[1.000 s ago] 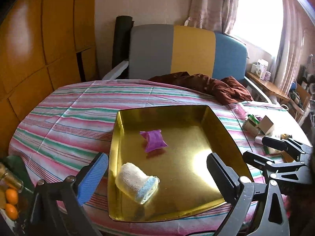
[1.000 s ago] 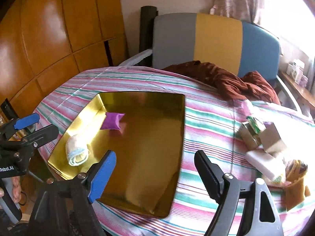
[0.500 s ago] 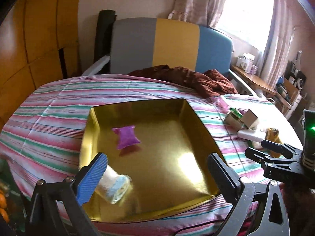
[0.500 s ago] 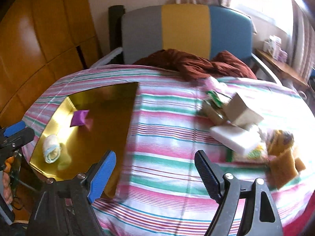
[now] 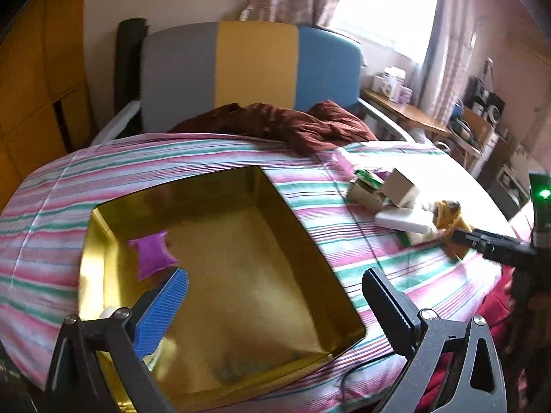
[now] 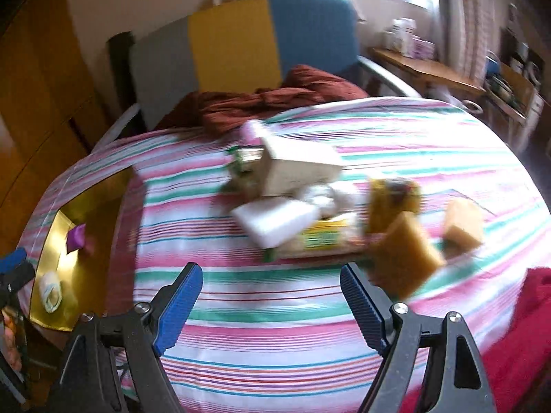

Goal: Organize objects
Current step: 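Withdraw both tools from the tray back toward the item pile, then grasp the white barcode box with the left tool while the right tool grasps the yellow sponge, then carry box and sponge into the gold tray and open both tools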

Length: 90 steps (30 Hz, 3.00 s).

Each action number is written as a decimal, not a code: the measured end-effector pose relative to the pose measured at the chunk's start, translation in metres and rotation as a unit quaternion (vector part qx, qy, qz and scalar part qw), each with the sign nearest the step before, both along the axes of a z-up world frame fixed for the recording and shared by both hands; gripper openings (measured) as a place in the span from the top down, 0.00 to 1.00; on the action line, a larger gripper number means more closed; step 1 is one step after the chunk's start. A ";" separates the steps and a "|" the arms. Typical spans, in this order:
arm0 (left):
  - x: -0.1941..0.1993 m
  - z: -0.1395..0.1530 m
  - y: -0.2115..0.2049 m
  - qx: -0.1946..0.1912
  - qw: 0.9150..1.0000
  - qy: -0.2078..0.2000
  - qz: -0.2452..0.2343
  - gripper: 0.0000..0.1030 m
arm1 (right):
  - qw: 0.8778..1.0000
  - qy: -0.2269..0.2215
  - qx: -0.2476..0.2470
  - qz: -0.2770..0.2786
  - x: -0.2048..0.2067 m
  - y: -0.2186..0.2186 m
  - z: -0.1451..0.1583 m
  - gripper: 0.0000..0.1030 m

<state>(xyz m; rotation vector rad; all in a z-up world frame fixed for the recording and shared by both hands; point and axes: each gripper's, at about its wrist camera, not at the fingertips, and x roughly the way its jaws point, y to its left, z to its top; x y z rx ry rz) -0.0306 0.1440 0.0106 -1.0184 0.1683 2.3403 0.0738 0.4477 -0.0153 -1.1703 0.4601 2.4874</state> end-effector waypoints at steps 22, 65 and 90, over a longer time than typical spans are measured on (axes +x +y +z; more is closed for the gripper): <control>-0.002 0.010 0.131 -0.044 0.985 0.031 -0.165 0.01 | 0.983 -0.066 -0.123 -0.122 0.006 0.123 -0.039 0.19; -0.072 -0.045 0.324 -0.100 0.947 -0.032 -0.304 0.52 | 0.968 -0.056 -0.225 -0.094 -0.014 0.139 -0.078 0.57; -0.008 0.012 0.127 0.041 0.980 -0.048 -0.187 0.51 | 0.973 -0.013 -0.231 -0.007 -0.007 0.082 -0.049 0.67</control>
